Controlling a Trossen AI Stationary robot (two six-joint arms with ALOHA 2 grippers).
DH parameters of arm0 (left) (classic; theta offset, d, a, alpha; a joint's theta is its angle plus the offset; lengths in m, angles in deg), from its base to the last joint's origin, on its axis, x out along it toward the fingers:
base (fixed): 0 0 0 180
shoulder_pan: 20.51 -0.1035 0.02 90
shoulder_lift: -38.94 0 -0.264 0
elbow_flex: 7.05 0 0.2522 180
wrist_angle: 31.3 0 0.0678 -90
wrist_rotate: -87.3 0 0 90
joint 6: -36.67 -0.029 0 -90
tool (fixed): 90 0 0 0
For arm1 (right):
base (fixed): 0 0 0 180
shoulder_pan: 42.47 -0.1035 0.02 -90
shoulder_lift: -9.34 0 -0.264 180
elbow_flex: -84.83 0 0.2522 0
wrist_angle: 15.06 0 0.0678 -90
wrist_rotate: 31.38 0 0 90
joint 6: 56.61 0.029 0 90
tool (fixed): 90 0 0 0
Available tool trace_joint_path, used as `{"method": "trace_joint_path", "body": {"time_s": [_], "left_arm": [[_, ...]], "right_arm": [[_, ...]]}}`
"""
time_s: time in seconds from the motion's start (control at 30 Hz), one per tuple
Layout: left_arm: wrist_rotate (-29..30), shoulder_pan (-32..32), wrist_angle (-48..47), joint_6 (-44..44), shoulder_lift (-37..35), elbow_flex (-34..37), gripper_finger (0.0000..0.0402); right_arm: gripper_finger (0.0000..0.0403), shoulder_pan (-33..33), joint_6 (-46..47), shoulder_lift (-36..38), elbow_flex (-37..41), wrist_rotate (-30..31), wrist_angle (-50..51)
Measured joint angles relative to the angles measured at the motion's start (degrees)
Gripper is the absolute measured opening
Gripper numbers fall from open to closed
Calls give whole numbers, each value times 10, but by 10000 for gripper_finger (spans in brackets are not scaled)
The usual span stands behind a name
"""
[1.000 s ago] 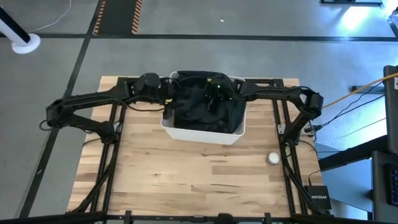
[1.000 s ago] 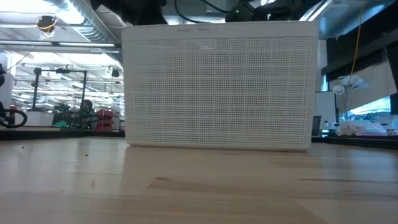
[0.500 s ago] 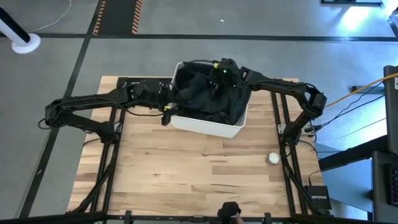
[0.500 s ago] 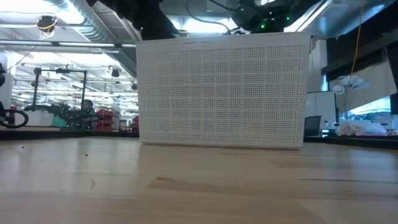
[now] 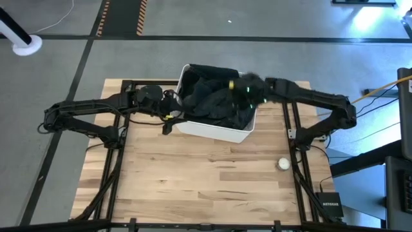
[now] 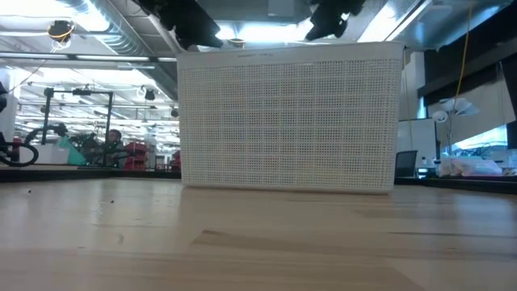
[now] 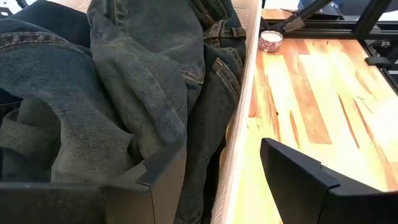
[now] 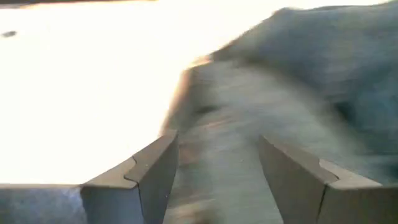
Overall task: Sort clothes
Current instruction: Move the white bin to the top center of the table
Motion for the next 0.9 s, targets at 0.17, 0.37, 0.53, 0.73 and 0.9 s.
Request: {"method": "trace_joint_path", "body": {"time_s": [0.17,0.37,0.53,0.73,0.9], "left_arm": [[9,0,-12,-5,-2,0,203],[9,1,-16,3,-2,0,203],[9,4,-15,2,-2,0,203],[9,4,4,2,-2,-1,203],[9,5,3,4,-2,-1,203]], "right_arm": [[239,-111,55,4,16,-36,64],[239,-223,139,4,40,9,76],[239,-251,148,4,84,127,108],[238,-215,119,4,103,192,95],[238,-165,82,7,103,183,41]]}}
